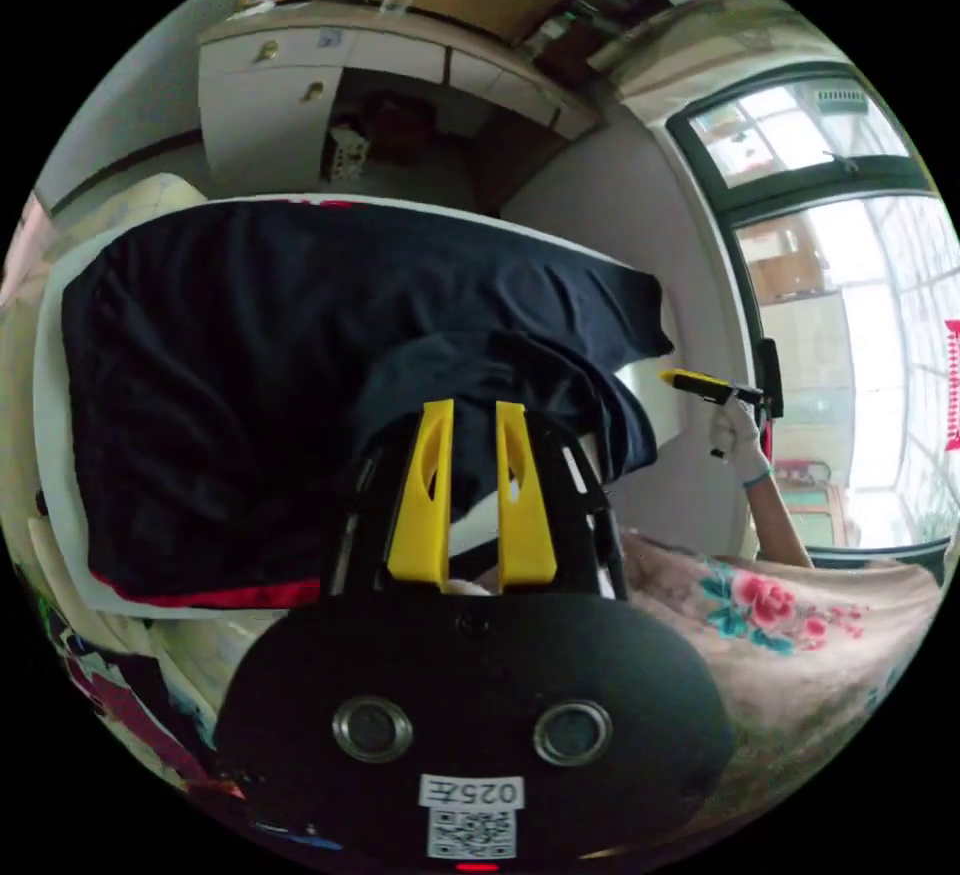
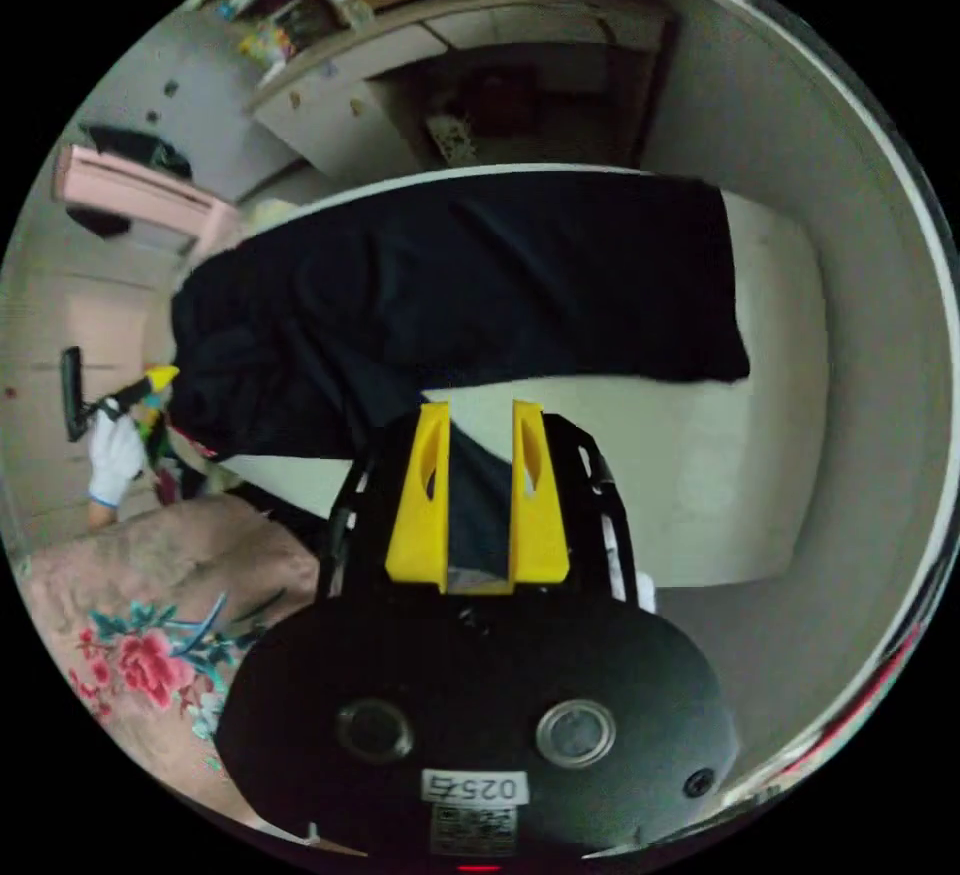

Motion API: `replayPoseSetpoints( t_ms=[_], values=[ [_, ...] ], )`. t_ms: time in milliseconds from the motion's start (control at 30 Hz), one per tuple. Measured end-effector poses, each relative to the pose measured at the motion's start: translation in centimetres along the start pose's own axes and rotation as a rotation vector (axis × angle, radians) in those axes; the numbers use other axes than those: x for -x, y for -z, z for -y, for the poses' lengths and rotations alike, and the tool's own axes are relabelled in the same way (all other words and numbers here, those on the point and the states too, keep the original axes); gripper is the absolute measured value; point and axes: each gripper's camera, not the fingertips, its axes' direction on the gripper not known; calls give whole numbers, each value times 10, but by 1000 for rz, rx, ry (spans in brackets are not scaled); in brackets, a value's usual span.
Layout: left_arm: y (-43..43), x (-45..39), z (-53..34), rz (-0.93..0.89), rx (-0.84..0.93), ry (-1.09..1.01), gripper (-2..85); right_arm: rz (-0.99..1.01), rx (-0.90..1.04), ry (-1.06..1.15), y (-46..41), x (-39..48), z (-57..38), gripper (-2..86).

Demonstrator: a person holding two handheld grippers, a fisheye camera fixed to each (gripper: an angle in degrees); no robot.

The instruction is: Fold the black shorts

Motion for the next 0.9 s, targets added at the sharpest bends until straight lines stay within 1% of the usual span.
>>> replayPoseSetpoints(
  t_ms=[67, 100, 167, 200, 233, 267, 300, 367, 433, 467, 533, 600, 633, 700, 733, 800, 900],
  values=[
    [-37, -62, 0, -12, 64, -95, 23, 237, -56, -115, 24, -42, -49, 124],
    [-52, -78, 2, -19, 88, -122, 23, 290, -54, -151, 25, -52, -62, 128],
    [-127, -127, 12, -96, 247, -183, 34, 486, -68, -279, 25, -89, -116, 134],
    [-147, -137, 15, -129, 290, -190, 38, 511, -77, -328, 24, -97, -130, 134],
    [-185, -154, 22, -186, 368, -205, 48, 553, -91, -429, 22, -112, -156, 135],
    [-218, -166, 29, -205, 430, -199, 56, 597, -91, -526, 18, -125, -179, 136],
    [-233, -171, 33, -207, 462, -199, 59, 617, -96, -564, 17, -131, -188, 137],
    [-289, -180, 47, -122, 616, -149, 64, 666, -156, -698, 11, -151, -220, 144],
    [-320, -179, 54, -58, 701, -124, 39, 729, -186, -758, 5, -163, -229, 155],
    [-333, -175, 57, -65, 731, -93, 16, 782, -222, -773, 5, -169, -231, 158],
    [-345, -169, 60, -108, 750, -67, -3, 813, -260, -780, 10, -172, -227, 141],
    [-352, -161, 61, -131, 754, -59, -8, 888, -260, -756, 14, -168, -219, 97],
    [-355, -157, 61, -133, 764, -77, -10, 957, -266, -762, 22, -164, -218, 67],
    [-353, -154, 59, -158, 765, -99, -11, 897, -264, -778, 48, -155, -221, 30],
    [-350, -151, 56, -196, 772, -105, -11, 859, -270, -761, 70, -147, -224, 23],
    [-343, -146, 51, -273, 776, -102, -11, 850, -269, -778, 104, -138, -230, 17],
    [-326, -150, 41, -442, 768, -172, -9, 881, -387, -761, 182, -132, -237, 10]
  ],
)
